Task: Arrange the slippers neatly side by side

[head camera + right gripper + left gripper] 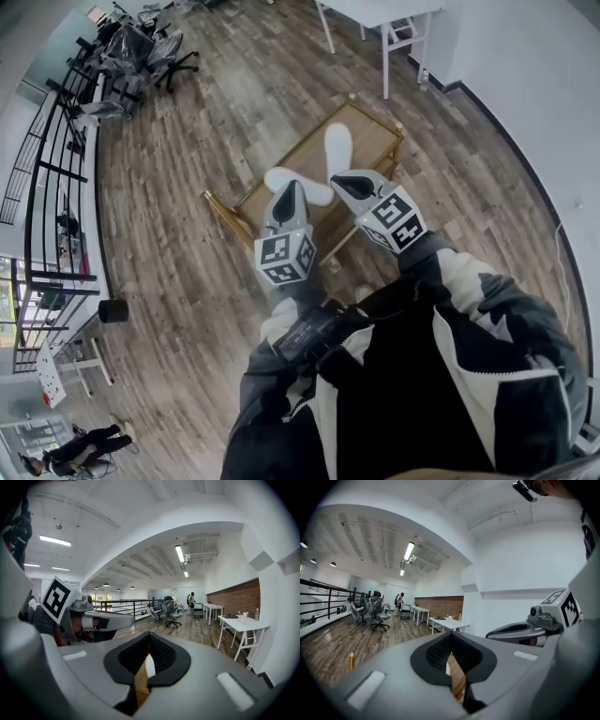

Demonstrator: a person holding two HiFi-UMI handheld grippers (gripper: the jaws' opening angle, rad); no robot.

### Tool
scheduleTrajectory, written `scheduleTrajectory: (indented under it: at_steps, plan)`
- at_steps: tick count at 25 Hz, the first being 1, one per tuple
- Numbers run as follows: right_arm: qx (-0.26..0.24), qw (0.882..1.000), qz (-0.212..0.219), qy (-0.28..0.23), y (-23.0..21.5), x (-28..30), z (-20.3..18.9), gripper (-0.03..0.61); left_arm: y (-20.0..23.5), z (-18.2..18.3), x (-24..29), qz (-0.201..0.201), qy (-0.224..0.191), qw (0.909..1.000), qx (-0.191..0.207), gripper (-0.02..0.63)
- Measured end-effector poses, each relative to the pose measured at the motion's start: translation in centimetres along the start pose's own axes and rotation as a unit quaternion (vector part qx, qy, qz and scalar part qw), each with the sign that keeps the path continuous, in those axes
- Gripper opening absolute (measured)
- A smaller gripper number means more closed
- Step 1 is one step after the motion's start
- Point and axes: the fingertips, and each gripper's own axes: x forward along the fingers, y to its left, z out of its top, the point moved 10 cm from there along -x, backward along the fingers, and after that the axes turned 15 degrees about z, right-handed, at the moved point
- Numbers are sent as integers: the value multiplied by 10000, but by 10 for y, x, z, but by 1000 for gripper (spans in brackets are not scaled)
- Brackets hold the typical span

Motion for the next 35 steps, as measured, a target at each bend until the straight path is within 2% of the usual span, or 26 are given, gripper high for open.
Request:
scheduleTrajectory:
  at_steps: [6,11,18,22,27,35]
  plan:
    - [-102,9997,236,38,-27,20,10,6,11,4,20,253,-79,9996,-94,9]
    - [-239,9974,676,58,-63,40,18,6,15,7,40,754,-159,9969,-183,9]
    - [-518,9860,1581,100,-134,74,35,6,21,9,70,1944,-247,9798,-399,9]
    - [-610,9763,2069,153,-165,80,35,6,4,8,90,2401,-271,9692,-476,9]
    - [-641,9667,2469,198,-179,88,39,5,-11,14,101,2688,-222,9620,-417,9]
    - [-537,9677,2460,146,-191,106,46,5,4,28,111,2726,-173,9617,-229,9]
